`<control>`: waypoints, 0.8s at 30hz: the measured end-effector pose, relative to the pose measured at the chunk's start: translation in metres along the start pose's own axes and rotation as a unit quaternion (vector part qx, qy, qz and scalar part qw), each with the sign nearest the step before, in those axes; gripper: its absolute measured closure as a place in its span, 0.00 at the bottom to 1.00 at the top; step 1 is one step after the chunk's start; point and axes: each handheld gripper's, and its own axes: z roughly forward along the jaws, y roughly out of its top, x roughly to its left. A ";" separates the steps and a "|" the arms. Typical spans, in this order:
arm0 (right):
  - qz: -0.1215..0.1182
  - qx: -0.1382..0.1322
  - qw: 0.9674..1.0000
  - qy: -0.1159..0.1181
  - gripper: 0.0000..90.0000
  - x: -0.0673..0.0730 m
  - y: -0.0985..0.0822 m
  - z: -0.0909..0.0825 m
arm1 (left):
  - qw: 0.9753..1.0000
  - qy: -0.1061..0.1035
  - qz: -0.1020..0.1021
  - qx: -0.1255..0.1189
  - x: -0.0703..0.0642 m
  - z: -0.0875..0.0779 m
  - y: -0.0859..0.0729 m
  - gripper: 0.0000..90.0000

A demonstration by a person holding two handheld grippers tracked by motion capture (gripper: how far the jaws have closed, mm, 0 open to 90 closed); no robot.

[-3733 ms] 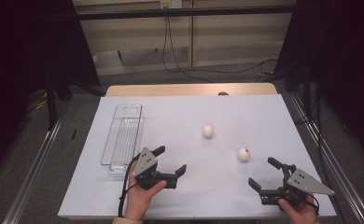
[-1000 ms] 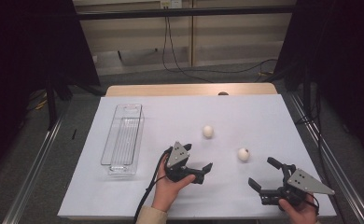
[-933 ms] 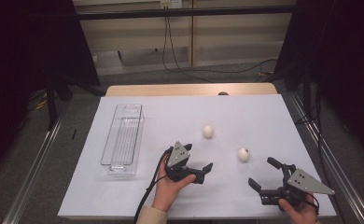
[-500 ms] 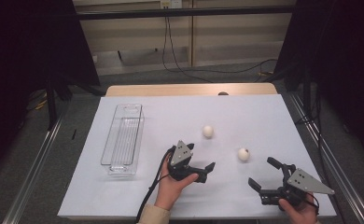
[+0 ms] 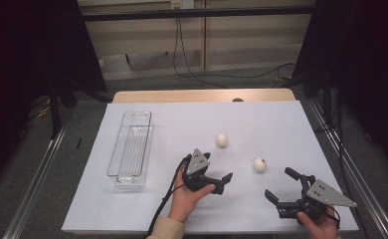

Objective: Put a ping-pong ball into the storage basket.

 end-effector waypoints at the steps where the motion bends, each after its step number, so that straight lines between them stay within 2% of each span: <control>1: -0.001 0.001 1.000 0.001 0.01 0.000 0.000 0.000 | 1.000 -0.001 0.000 0.000 0.000 0.001 0.000 0.02; 24: -0.002 -0.001 1.000 0.000 0.01 0.000 0.000 0.000 | 1.000 -0.007 -0.001 0.014 -0.003 0.016 0.002 0.02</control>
